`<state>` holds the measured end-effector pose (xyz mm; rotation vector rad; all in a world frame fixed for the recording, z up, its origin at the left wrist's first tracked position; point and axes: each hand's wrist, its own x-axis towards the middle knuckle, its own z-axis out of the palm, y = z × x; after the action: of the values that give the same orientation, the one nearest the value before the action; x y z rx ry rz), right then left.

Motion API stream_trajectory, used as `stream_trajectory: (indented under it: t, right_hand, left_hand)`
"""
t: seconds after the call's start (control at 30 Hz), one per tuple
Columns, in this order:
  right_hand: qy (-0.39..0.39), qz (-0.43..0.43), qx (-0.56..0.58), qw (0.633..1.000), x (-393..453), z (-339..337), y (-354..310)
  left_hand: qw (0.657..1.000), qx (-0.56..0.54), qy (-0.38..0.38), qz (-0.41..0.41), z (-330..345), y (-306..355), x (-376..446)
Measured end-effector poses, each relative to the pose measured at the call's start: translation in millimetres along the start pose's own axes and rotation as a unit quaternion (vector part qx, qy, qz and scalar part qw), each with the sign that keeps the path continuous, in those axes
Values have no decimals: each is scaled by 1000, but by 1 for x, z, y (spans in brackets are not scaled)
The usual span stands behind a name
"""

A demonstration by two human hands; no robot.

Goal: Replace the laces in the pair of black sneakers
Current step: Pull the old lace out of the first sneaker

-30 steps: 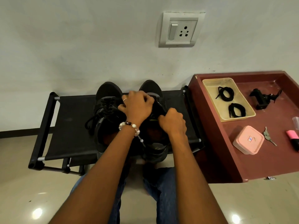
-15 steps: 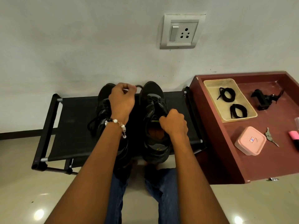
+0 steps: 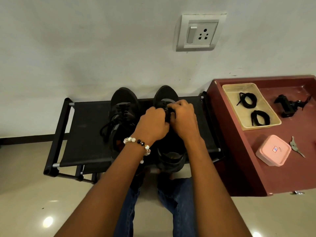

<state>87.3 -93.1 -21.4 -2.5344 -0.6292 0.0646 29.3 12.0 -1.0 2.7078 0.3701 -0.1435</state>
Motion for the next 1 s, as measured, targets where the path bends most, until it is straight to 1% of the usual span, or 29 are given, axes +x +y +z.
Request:
stream_trajectory:
  t: [0.07, 0.13, 0.2, 0.27, 0.4, 0.57, 0.63, 0.67, 0.7, 0.77, 0.8, 0.83, 0.87, 0.93, 0.97, 1.0]
  right_hand:
    - [-14, 6, -30, 999, 2, 1, 0]
    - [-11, 13, -55, 998, 3, 3, -2]
    - [1, 24, -81, 996, 4, 6, -6]
    - [5, 36, -99, 994, 5, 9, -9]
    - [39, 57, -81, 994, 8, 12, -8]
    - [82, 61, -53, 993, 7, 13, -9]
    - [106, 89, 1, 990, 6, 12, -9]
    - [117, 118, 51, 985, 6, 10, -10]
    - [126, 157, 110, 973, 7, 8, -10]
    - [134, 241, 219, 936, 9, 4, -10]
    - [134, 268, 256, 919, 9, 3, -9]
    - [135, 274, 280, 910, 9, 2, -8]
    - [138, 256, 289, 912, 8, 1, -9]
    - [141, 175, 263, 938, 8, 0, -9]
    - [130, 129, 224, 957, 8, 0, -7]
    - [102, 96, 163, 977, 9, 0, -6]
  left_hand:
    - [998, 11, -51, -28, 7, -2, -2]
    - [996, -22, -70, -58, 14, -7, -1]
    - [991, -83, -58, -83, 21, -8, 1]
    - [988, -110, -36, -106, 25, -5, 1]
    - [986, -102, -7, -136, 31, 2, -2]
    - [980, -110, 2, -164, 33, 6, -1]
    - [979, -110, 4, -169, 33, 6, -1]
    - [979, -112, 5, -171, 34, 6, -1]
    - [978, -113, 6, -173, 34, 6, 0]
    - [978, -113, 10, -176, 35, 7, 0]
    - [978, -113, 11, -177, 35, 8, 0]
    - [977, -115, 11, -179, 35, 8, 0]
    - [977, -117, 11, -180, 35, 7, 0]
    - [977, -120, 12, -179, 36, 6, 0]
    - [977, -122, 13, -177, 36, 6, 0]
    - [976, -124, 14, -176, 36, 6, 0]
